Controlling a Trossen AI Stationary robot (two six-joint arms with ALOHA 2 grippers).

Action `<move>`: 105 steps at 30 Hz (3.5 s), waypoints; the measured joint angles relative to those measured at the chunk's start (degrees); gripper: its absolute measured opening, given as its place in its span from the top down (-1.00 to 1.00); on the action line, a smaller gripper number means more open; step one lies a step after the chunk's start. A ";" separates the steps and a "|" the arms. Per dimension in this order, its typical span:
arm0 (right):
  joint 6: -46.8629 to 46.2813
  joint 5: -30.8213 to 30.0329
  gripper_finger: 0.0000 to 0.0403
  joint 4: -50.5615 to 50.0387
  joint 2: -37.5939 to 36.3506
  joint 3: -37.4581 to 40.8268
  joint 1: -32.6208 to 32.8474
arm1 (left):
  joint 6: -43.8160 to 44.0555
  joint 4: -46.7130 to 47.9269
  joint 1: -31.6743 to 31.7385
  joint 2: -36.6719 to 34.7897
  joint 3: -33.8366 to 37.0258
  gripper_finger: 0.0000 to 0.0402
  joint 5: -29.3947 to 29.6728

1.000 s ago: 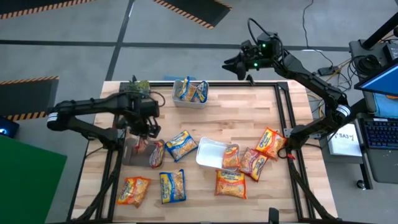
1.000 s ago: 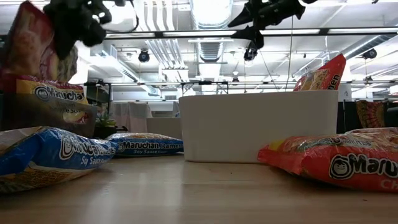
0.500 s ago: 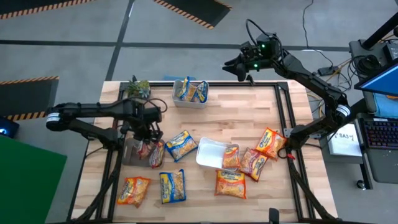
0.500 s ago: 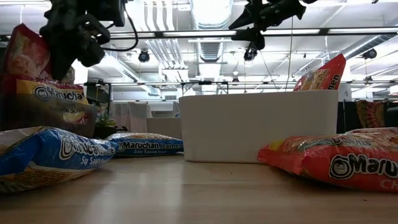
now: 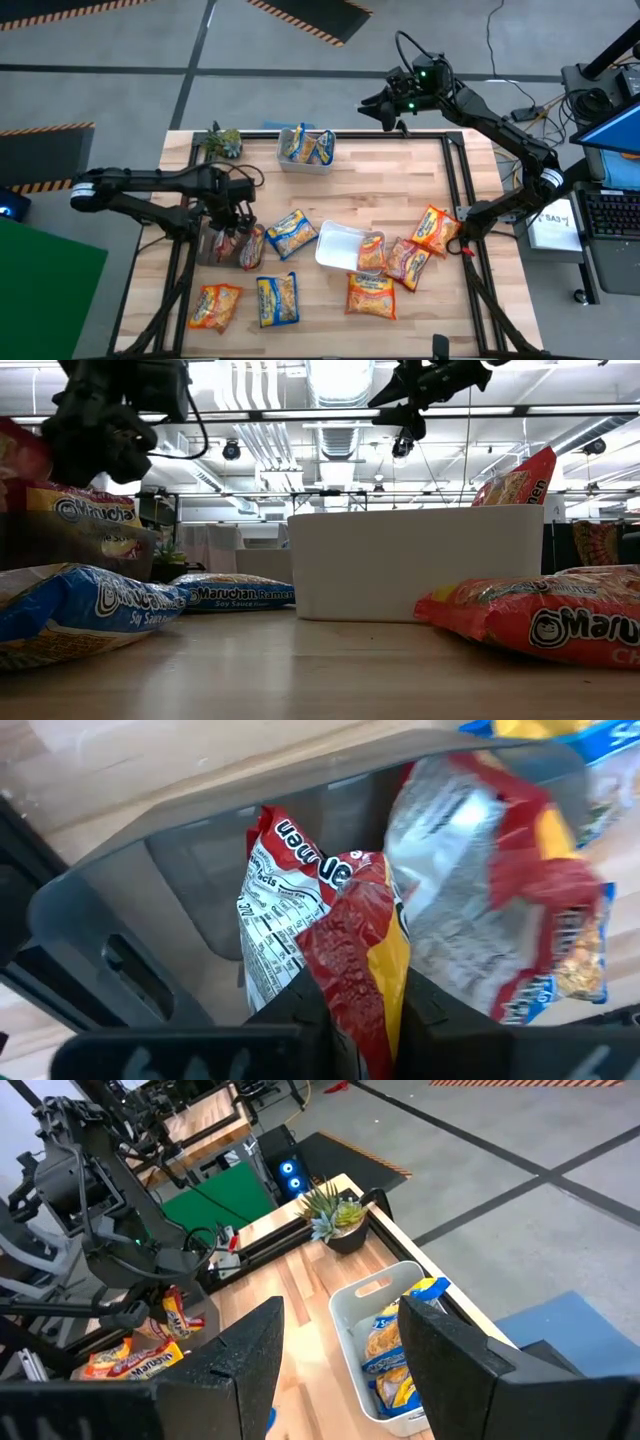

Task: Sort Maruchan noodles
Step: Put the red noodle pack into the black bin, then put the blue noodle pack into the gray bin

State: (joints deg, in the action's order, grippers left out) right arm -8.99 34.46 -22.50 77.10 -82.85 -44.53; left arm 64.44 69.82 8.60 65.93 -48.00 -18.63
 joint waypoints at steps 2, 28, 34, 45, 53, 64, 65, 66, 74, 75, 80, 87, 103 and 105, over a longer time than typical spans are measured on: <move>0.02 0.00 0.07 0.00 0.00 0.00 0.00 | 0.65 -0.01 0.00 -1.26 1.24 0.86 0.00; 0.07 -0.04 0.07 0.00 0.00 0.00 0.00 | 7.74 5.16 0.00 -8.49 5.48 0.63 -0.32; 0.02 -0.11 0.07 0.00 0.00 0.00 0.00 | 11.06 17.31 -0.03 -5.47 2.46 0.68 -1.65; 0.13 -0.11 0.07 0.11 0.00 0.00 -0.02 | 9.41 20.49 -0.07 -2.84 -0.05 0.71 -0.11; 0.07 -0.11 0.07 0.22 0.00 0.02 -0.02 | 7.50 20.16 -0.07 -0.59 -2.34 0.71 0.18; -1.50 -0.04 0.07 0.04 0.00 0.02 -0.01 | 8.04 20.22 -0.07 -0.54 -8.81 0.71 1.70; -1.51 -0.04 0.07 0.04 0.00 0.02 -0.02 | 8.11 20.22 -0.07 -0.54 -9.42 0.71 1.69; -1.51 -0.04 0.07 0.04 0.00 0.02 -0.01 | 8.19 20.21 -0.07 -0.54 -10.08 0.71 1.68; -1.53 -0.04 0.07 0.02 -0.02 0.02 -0.02 | 8.31 20.20 -0.07 -0.54 -15.39 0.71 3.20; -1.53 -0.04 0.07 0.03 -0.02 0.02 -0.01 | 8.31 20.21 -0.07 -0.54 -15.75 0.71 3.42; -1.53 -0.02 0.07 0.02 -0.02 0.02 -0.02 | 8.32 20.20 -0.07 -0.54 -16.09 0.71 3.74; -1.53 -0.04 0.07 0.00 -0.04 0.02 -0.01 | 8.33 20.20 -0.07 -0.54 -16.05 0.71 3.72; -8.21 2.34 0.07 -0.04 -0.07 0.02 0.02 | 4.51 3.78 -0.04 -0.54 -20.04 0.71 10.23; -9.92 4.36 0.07 -0.04 -0.07 0.02 0.19 | 1.54 -0.16 -0.04 -0.54 -21.58 0.71 12.74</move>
State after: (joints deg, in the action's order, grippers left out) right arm -18.91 38.81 -22.55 77.03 -82.83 -44.34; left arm 65.98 69.66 8.56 65.39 -69.58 -5.89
